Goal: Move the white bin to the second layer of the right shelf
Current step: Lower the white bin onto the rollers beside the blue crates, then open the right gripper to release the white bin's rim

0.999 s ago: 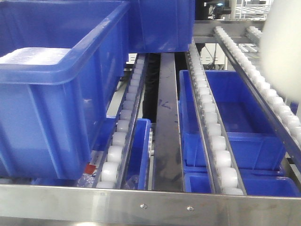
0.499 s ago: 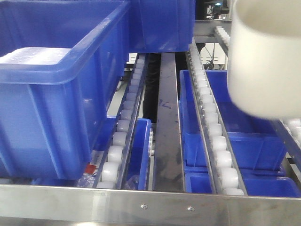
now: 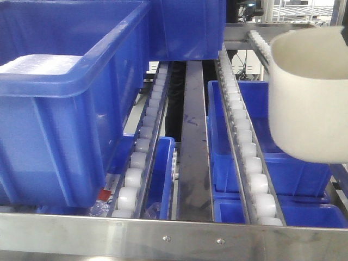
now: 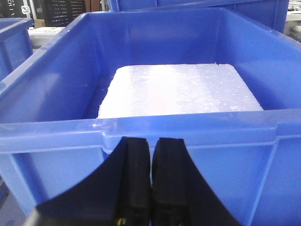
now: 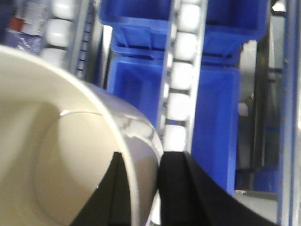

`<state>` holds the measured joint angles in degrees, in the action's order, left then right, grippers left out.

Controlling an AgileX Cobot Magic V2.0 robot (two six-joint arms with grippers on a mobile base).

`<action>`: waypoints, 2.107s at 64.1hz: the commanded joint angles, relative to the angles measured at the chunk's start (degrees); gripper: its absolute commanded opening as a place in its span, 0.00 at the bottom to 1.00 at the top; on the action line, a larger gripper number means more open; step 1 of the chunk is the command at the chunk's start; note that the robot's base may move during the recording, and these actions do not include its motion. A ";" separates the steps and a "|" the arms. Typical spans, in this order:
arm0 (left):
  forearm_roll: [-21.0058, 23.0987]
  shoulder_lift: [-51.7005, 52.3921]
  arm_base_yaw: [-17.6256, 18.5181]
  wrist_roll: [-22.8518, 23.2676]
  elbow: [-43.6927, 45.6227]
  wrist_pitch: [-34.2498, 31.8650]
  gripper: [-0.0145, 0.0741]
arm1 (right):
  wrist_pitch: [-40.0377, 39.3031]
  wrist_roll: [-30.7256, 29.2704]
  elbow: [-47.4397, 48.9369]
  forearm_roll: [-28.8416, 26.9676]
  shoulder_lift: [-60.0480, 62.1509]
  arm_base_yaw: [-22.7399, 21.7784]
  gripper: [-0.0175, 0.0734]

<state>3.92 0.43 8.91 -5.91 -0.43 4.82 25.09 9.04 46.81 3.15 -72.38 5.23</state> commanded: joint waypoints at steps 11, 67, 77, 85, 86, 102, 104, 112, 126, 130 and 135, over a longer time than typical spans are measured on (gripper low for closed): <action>0.31 0.80 0.21 0.20 -2.11 -4.82 0.26 | -6.01 0.05 2.21 0.45 -1.31 -0.79 0.25; 0.31 0.80 0.21 0.20 -2.11 -4.82 0.26 | -9.93 0.05 2.21 -0.07 -8.78 -0.79 0.25; 0.31 0.80 0.21 0.20 -2.11 -4.82 0.26 | -9.87 0.05 2.21 -0.07 -9.74 -0.79 0.25; 0.31 0.80 0.21 0.20 -2.11 -4.82 0.26 | -9.87 0.05 2.21 -0.07 -10.24 -0.79 0.25; 0.31 0.80 0.21 0.20 -2.11 -4.82 0.26 | -9.87 0.05 2.21 -0.07 -10.31 -0.79 0.25; 0.31 0.80 0.21 0.20 -2.11 -4.82 0.26 | -9.76 0.05 2.21 -0.07 -10.98 -0.79 0.25; 0.31 0.80 0.21 0.20 -2.11 -4.82 0.26 | -9.75 0.05 2.21 -0.12 -10.98 -0.79 0.25; 0.31 0.80 0.21 0.20 -2.11 -4.82 0.26 | -9.92 0.05 2.21 -0.12 -10.98 -0.79 0.26; 0.31 0.80 0.21 0.20 -2.11 -4.82 0.26 | -10.17 0.05 2.21 -0.12 -10.91 -0.79 0.42; 0.31 0.80 0.21 0.20 -2.11 -4.82 0.26 | -10.41 0.05 2.21 -0.12 -10.91 -0.79 0.51; 0.31 0.80 0.21 0.20 -2.11 -4.82 0.26 | -10.59 0.05 2.21 -0.58 -10.86 -0.79 0.61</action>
<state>3.92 0.43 8.91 -5.91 -0.43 4.82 18.25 8.94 47.50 2.92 -84.92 4.76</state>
